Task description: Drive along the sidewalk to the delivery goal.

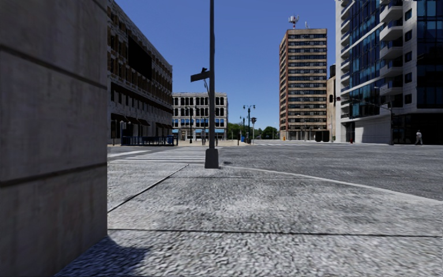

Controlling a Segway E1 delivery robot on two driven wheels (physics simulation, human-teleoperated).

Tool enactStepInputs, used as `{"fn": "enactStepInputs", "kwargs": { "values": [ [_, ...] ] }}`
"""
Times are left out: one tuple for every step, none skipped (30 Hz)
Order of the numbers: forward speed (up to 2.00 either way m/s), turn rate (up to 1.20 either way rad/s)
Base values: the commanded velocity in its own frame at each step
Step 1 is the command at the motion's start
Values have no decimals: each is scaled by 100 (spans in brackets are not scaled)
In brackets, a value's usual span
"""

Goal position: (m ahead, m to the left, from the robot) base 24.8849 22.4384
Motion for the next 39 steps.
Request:
{"fn": "enactStepInputs", "kwargs": {
  "values": [
    [198,28],
    [198,28],
    [198,28],
    [198,28],
    [198,28],
    [198,28],
    [198,28],
    [198,28],
    [198,28],
    [198,30],
    [198,30],
    [198,34],
    [198,37],
    [198,38],
    [198,38],
    [198,45],
    [198,50],
    [198,53],
    [198,53],
    [198,53],
    [198,53],
    [198,53],
    [198,53],
    [198,53],
    [198,53],
    [198,53],
    [198,53],
    [198,53],
    [198,53],
    [198,53],
    [198,44],
    [198,30],
    [198,19],
    [198,19],
    [198,13],
    [198,11],
    [198,11],
    [198,11],
    [198,10]
  ]
}}
